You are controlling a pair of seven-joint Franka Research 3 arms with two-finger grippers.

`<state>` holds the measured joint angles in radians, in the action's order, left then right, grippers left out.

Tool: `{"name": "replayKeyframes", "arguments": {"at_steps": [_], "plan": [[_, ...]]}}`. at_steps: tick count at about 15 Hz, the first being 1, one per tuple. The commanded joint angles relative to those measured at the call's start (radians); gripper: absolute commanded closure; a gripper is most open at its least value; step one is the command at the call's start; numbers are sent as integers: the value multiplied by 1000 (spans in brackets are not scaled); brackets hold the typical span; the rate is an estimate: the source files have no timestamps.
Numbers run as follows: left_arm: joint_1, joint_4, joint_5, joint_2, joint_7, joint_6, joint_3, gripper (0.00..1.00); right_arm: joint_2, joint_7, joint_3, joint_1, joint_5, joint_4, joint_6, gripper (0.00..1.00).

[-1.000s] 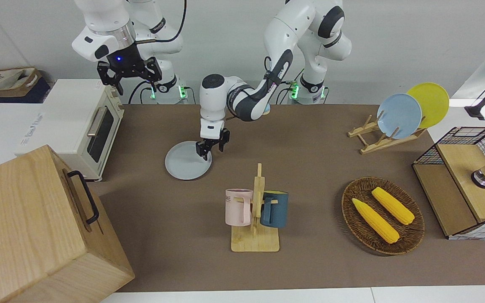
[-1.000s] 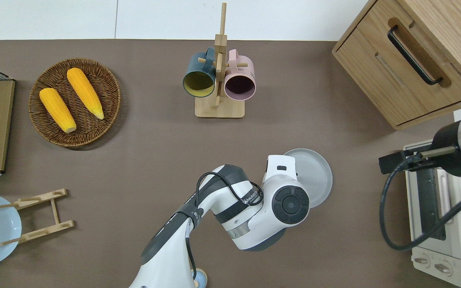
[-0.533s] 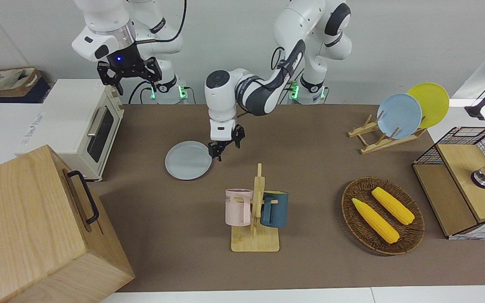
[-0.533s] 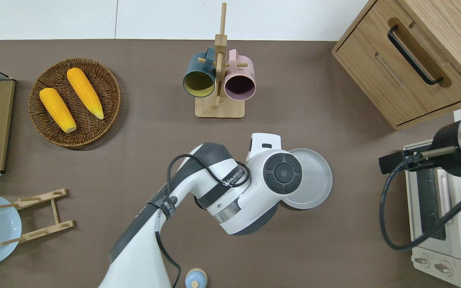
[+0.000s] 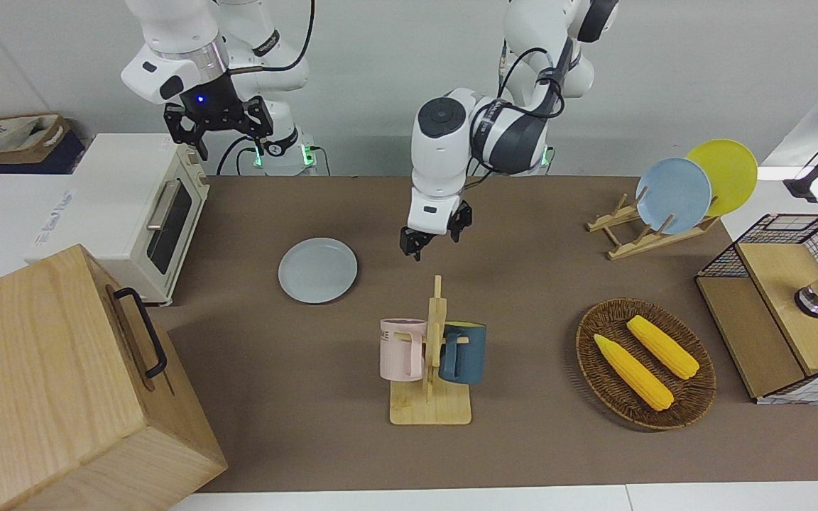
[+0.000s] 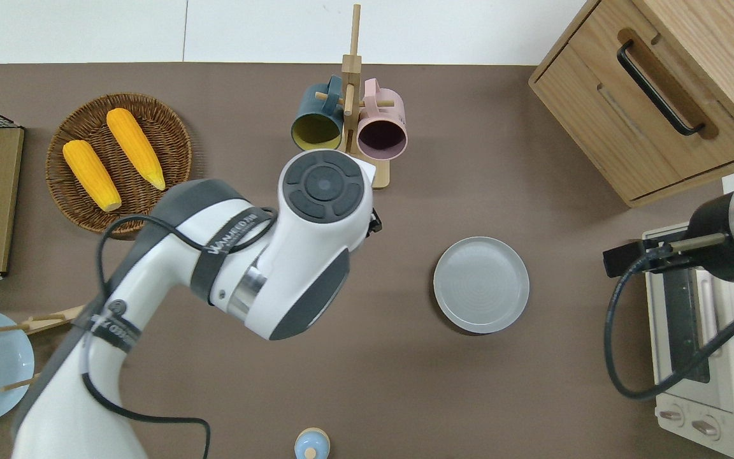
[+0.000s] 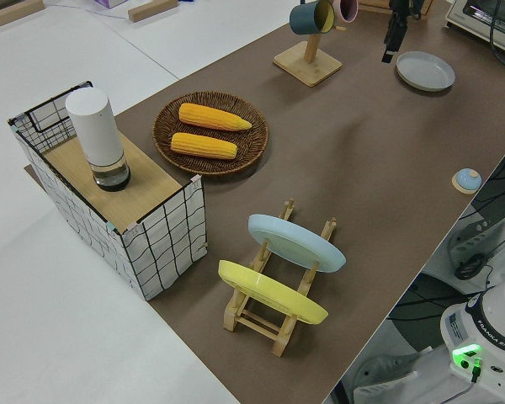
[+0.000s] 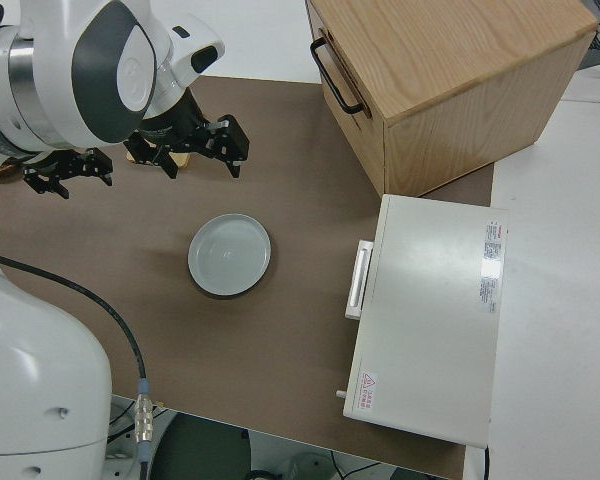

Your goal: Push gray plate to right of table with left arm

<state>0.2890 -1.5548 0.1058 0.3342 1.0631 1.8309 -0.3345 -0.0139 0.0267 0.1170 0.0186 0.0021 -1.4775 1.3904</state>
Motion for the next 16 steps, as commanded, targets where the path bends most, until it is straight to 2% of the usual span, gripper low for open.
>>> {"name": "replayKeyframes", "arguments": {"at_steps": [1,3,9,14,16], "plan": [[-86,-2,-44,-87,-156,-115,2,9,-3,2,13,-20,10,8,-14,17],[-129,-7,-46,-127,-240,-179,3,11,-3,2,15,-20,10,8,-14,17],[-270,-13,-43,-211,-507,-266,3,11,-3,2,15,-20,10,8,-14,17],[-388,-47,-44,-270,-681,-278,3,11,-3,2,13,-20,10,8,-14,17],[-419,-56,-44,-274,-696,-277,3,9,-3,2,13,-20,10,8,-14,17]]}}
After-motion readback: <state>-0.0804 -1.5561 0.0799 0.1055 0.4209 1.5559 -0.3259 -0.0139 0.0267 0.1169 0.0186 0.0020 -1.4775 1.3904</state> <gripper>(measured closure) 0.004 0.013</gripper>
